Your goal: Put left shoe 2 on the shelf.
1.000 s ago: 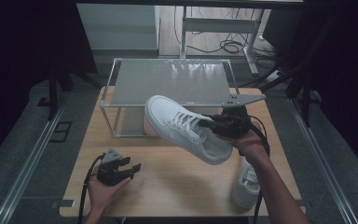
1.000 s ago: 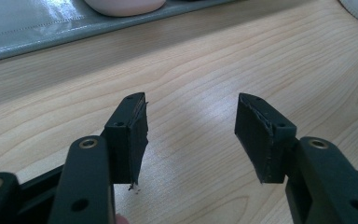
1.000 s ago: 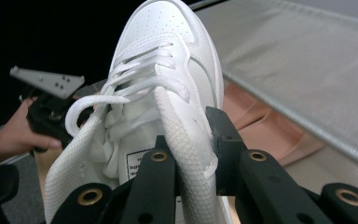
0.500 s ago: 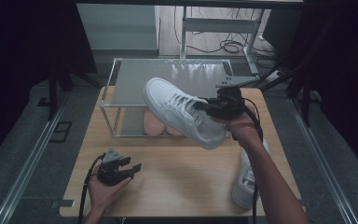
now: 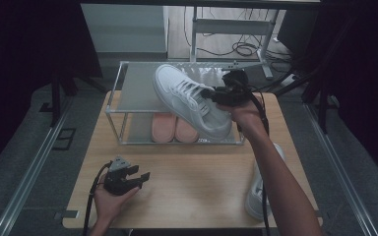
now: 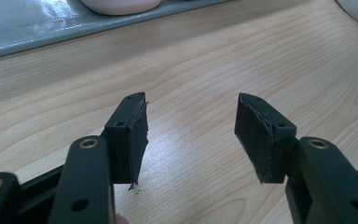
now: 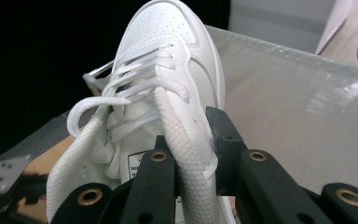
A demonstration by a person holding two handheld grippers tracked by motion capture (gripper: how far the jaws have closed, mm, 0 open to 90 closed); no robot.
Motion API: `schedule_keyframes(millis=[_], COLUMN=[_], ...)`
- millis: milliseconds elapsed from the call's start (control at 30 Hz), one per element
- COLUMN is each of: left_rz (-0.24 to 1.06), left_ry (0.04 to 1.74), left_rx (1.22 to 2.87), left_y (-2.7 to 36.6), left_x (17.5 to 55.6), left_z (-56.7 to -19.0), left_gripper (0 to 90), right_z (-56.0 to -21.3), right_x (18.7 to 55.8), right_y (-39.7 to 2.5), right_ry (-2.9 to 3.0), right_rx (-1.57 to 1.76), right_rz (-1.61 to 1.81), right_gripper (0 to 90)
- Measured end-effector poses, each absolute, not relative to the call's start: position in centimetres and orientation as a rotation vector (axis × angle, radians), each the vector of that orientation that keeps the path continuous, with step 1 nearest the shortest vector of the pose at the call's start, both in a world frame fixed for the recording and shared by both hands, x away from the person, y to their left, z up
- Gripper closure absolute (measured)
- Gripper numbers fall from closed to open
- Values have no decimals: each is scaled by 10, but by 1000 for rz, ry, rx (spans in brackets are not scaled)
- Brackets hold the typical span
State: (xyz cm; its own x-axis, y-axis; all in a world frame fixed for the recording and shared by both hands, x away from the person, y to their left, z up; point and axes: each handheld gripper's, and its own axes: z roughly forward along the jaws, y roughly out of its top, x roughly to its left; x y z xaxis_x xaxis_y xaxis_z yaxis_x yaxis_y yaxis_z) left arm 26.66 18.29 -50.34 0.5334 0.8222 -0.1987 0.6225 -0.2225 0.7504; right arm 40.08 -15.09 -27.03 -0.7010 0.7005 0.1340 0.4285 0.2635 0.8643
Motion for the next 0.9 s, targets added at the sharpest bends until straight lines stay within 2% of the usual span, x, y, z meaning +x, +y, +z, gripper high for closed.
schedule_keyframes(millis=[300,900], left_rz=[302,304], left_ry=[1173,1178], left_rx=[1935,1919], left_y=[186,190], left_x=[267,269], left_z=[-503,-501], left_gripper=[446,446], right_z=[-262,-274], right_x=[432,502], right_y=[-134,-106], right_ry=[2206,2125], right_rx=[1176,1446], right_rz=[1352,1246], right_gripper=[808,806])
